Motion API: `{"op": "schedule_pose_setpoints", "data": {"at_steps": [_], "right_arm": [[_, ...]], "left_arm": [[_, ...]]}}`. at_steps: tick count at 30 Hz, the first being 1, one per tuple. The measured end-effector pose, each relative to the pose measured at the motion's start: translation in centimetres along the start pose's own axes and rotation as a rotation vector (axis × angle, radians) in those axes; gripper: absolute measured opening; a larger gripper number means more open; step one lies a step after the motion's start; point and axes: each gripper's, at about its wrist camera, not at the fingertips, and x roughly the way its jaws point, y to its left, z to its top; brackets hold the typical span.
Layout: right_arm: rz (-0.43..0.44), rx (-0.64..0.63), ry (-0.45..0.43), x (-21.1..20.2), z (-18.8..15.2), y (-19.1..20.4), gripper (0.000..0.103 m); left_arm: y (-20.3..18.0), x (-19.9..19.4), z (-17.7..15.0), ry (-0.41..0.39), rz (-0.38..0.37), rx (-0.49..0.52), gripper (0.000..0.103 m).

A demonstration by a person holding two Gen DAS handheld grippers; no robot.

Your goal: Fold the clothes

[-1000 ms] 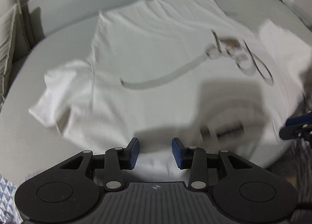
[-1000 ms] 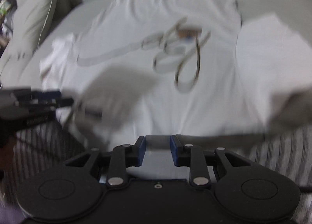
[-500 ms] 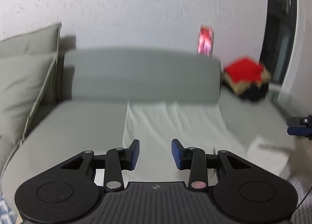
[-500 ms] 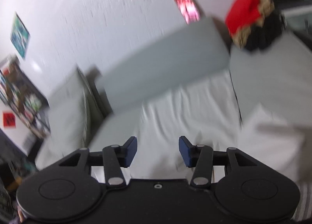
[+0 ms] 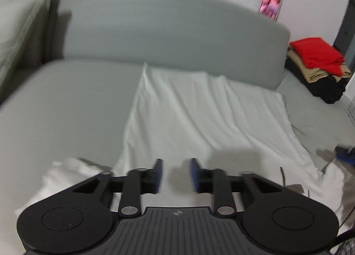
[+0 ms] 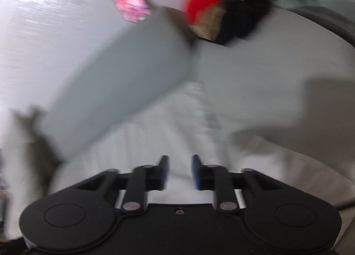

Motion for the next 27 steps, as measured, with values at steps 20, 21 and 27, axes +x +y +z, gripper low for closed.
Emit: {"op": "schedule_pose_setpoints", "data": {"at_steps": [20,21,27], "right_arm": [[-0.218,-0.166,-0.035,9.8,-0.2,0.3,0.000],[-0.213,-0.173,-0.027,9.8,-0.1,0.0,0.000],[-0.170,-0.118,-0.146,4.1,-0.2,-0.9,0.009]], "left_arm": [[1.7,9.4,0.1,0.010,0.568,0.121,0.021],[2.7,9.5,0.3,0.015,0.637,0.095,0.021],[5.2,6.2,1.2,-0.051,0.432,-0.122,0.018]]}}
